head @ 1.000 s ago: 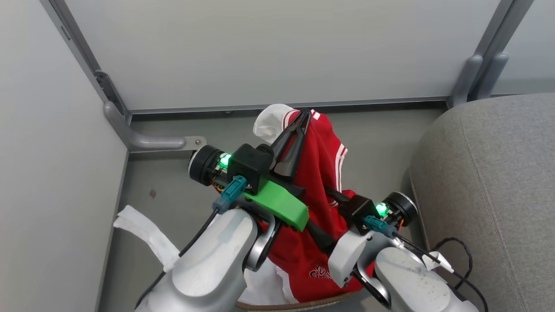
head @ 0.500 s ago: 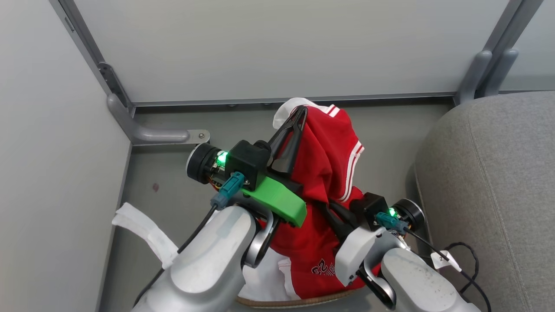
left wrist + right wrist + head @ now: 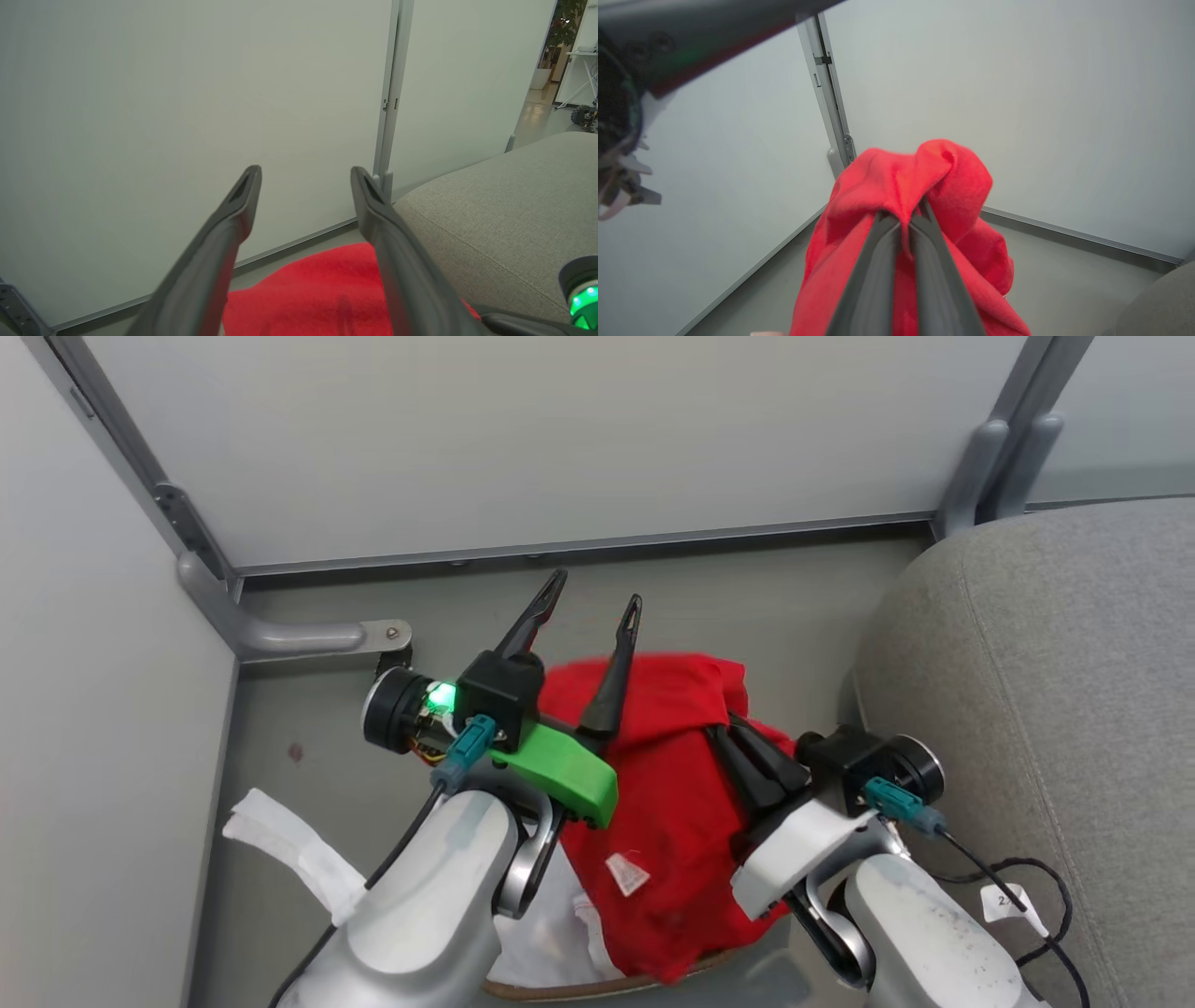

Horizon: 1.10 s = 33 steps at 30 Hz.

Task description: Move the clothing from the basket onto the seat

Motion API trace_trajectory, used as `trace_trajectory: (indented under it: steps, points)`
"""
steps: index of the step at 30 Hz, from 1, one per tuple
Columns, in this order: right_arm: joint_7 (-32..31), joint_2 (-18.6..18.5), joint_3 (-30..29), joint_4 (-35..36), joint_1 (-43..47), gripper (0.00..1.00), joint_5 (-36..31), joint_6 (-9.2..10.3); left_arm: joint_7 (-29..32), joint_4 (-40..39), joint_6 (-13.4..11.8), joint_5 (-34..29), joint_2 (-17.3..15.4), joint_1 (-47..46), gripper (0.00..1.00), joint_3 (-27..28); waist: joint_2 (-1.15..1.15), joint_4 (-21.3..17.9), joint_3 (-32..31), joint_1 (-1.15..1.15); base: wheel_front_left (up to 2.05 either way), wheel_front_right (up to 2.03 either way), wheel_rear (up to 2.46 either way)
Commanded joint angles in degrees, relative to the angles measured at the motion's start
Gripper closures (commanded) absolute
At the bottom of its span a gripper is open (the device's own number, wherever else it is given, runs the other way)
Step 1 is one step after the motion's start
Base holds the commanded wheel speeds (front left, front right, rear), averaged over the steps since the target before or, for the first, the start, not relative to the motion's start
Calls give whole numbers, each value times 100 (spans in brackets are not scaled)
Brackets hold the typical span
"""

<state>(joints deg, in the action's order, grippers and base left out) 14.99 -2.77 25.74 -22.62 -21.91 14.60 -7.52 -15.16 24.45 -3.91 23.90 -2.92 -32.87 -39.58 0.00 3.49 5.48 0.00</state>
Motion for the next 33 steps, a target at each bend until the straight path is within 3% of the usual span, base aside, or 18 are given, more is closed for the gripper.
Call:
trace_trajectory:
  steps: [1,13,25,33]
  points:
    - [29,-26,-94,197,116,100,-2,6,1,65,36,-122,-69,79,0,83,0,-253,65,0,0,0,0]
    - [29,-22,-619,1393,550,100,64,6,1,192,303,-574,-226,395,0,659,0,-1693,452,0,0,0,0]
    - [29,-21,-1035,1927,793,100,52,6,1,79,655,-906,-161,797,0,942,0,-3187,615,0,0,0,0]
    - [29,-15,-1839,2323,920,100,22,4,1,142,857,-1011,-77,849,0,865,0,-3446,712,0,0,0,0]
